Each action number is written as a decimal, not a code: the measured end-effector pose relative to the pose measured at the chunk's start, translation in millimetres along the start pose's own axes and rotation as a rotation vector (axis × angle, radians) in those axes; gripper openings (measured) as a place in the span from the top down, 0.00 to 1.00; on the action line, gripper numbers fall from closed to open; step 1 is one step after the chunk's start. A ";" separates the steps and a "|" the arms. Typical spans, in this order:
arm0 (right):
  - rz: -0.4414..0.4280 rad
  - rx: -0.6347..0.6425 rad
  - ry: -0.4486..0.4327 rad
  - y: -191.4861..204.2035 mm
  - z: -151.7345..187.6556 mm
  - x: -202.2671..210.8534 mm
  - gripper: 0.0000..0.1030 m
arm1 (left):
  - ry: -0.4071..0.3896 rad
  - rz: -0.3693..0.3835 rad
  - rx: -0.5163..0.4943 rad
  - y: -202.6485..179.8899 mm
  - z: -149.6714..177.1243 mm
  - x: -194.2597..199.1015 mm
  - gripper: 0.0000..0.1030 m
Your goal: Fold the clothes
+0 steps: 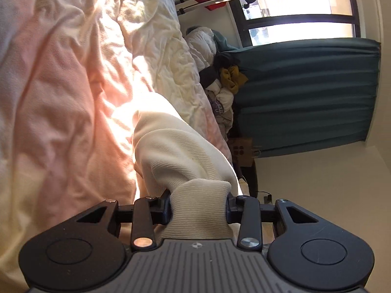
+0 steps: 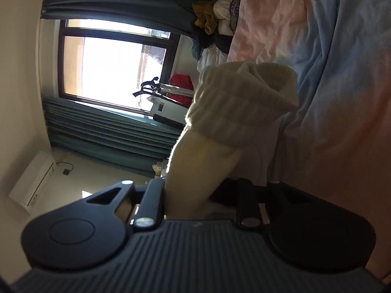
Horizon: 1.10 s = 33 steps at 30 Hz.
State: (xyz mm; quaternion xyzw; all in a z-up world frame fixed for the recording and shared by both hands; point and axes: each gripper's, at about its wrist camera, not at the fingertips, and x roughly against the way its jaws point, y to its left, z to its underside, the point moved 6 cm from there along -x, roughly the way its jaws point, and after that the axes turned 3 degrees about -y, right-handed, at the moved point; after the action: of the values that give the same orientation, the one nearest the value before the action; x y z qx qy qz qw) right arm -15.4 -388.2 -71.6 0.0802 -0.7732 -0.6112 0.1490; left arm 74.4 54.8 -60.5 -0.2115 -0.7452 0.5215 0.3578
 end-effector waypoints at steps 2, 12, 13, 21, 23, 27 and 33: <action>-0.012 -0.003 -0.047 5.0 -18.2 31.9 0.77 | 0.031 0.030 -0.022 -24.9 20.0 -15.7 0.63; -0.053 -0.006 -0.372 2.7 -129.9 223.1 0.77 | 0.291 0.220 -0.114 -146.5 192.3 -141.3 0.65; -0.050 0.001 -0.411 0.4 -141.1 246.0 0.77 | 0.327 0.242 -0.118 -156.9 214.8 -157.7 0.65; -0.001 0.032 -0.745 -26.7 -203.4 434.5 0.77 | 0.627 0.380 -0.192 -226.1 415.9 -266.3 0.65; 0.012 0.034 -0.826 -37.4 -208.1 475.9 0.77 | 0.710 0.390 -0.221 -231.7 466.2 -283.3 0.65; 0.059 0.034 -0.964 -71.5 -201.5 544.5 0.77 | 0.820 0.376 -0.265 -217.3 540.6 -308.9 0.65; 0.190 -0.050 -1.043 -148.9 -164.3 577.1 0.77 | 0.874 0.284 -0.252 -163.9 587.1 -337.7 0.66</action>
State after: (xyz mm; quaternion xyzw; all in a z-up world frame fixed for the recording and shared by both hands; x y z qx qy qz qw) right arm -514.2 -752.0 -105.2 -0.3082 -0.7337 -0.5720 -0.1987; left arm -137.6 -605.3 -131.3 -0.5524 -0.5461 0.3331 0.5345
